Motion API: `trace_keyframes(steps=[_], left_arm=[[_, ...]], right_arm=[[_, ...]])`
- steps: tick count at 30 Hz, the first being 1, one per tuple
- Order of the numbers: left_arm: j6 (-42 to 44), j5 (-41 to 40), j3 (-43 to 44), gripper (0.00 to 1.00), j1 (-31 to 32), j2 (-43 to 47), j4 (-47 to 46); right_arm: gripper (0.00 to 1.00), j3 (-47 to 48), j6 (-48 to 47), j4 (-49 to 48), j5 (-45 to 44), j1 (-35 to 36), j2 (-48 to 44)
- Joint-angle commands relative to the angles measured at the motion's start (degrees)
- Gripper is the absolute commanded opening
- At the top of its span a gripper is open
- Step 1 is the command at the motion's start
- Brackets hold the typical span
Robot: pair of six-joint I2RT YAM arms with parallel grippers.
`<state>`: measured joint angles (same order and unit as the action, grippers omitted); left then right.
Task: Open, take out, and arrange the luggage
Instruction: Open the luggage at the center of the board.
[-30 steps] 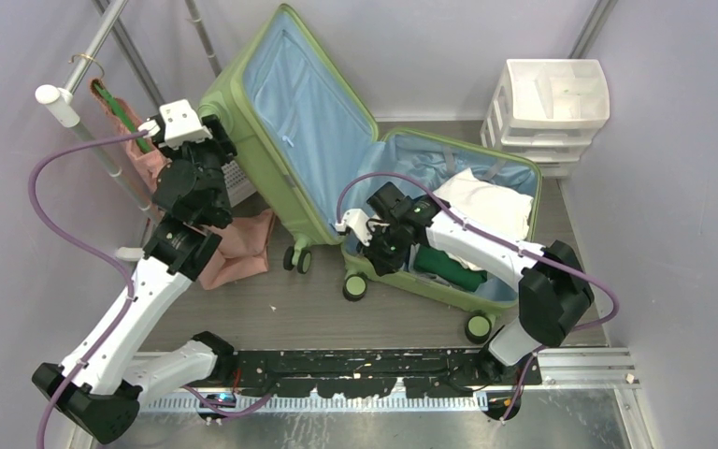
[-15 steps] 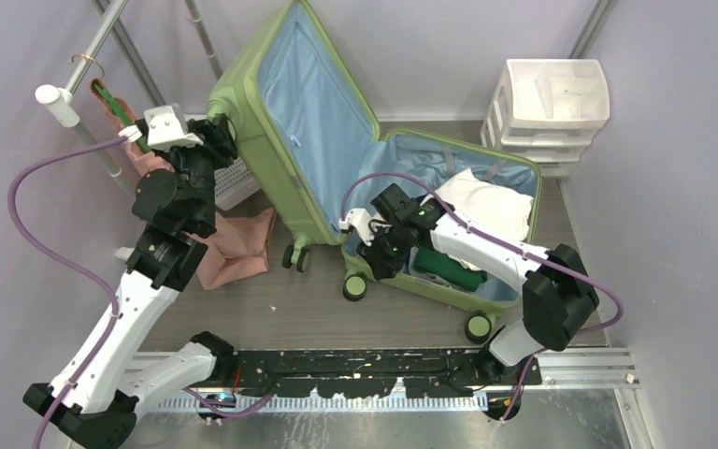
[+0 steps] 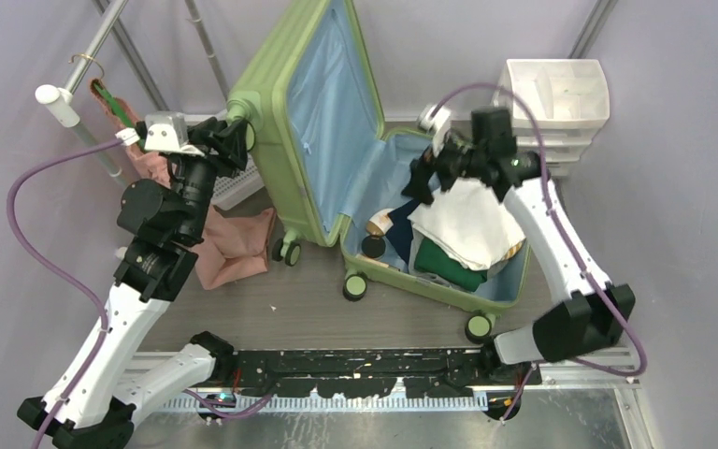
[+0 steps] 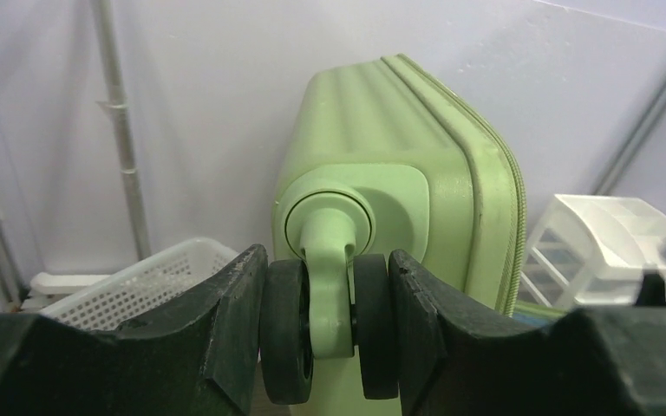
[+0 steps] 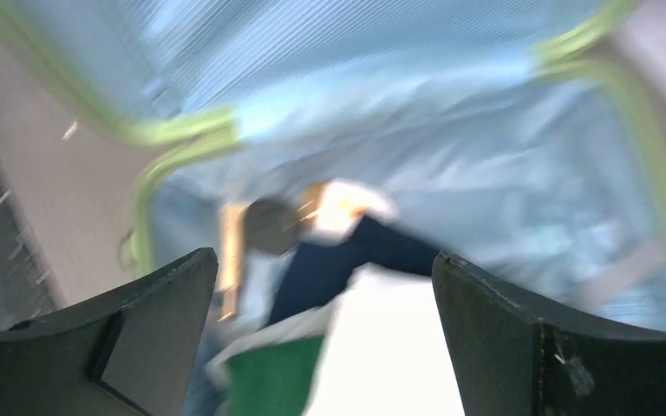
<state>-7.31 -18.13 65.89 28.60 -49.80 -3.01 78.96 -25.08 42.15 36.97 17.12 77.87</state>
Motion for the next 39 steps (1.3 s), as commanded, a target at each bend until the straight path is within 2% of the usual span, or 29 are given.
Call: trace_keyframes(steps=[1,4,7,13,21,26,29,35,38,39], left_arm=[[-3.01,13.45,1.0,0.0,1.46,-1.55,4.35],[-3.23,15.15,1.96,0.0,1.46,-2.0,4.55],[-3.07,15.83,2.88,0.0,1.45,-2.21,4.93],[-3.64,17.82,4.22,0.0,1.45,-2.8,4.02],[-3.32,17.87,4.07,0.0,1.46,-2.24,4.03],[-3.83,20.71,4.28,0.0,1.46,-2.51,4.15],[-3.98,21.11,4.66,0.0,1.46,-2.9,4.15],[-3.71,19.86,5.13,0.0,1.46,-4.06,4.24],[-3.21,18.57,5.59,0.0,1.45,-5.33,3.79],[-3.05,18.55,5.91,0.0,1.41,-5.97,3.53]], right_arm=[[1.0,13.47,1.02,-10.66,7.61,-9.17,12.54],[1.0,20.63,4.89,-21.98,12.9,-12.53,23.88],[1.0,28.05,6.53,-27.01,13.89,-12.65,31.72],[1.0,38.84,20.49,-44.68,16.05,-11.77,45.22],[1.0,48.86,29.14,-56.18,14.73,-9.07,57.35],[0.97,52.95,30.24,-59.34,15.07,-8.48,61.7],[0.82,55.69,32.61,-61.72,15.82,-8.21,64.28],[0.28,55.01,35.15,-66.34,16.1,-8.33,64.33],[0.05,53.19,35.36,-68.3,15.83,-9.04,62.64],[0.02,52.5,35.48,-68.86,15.4,-9.4,61.91]])
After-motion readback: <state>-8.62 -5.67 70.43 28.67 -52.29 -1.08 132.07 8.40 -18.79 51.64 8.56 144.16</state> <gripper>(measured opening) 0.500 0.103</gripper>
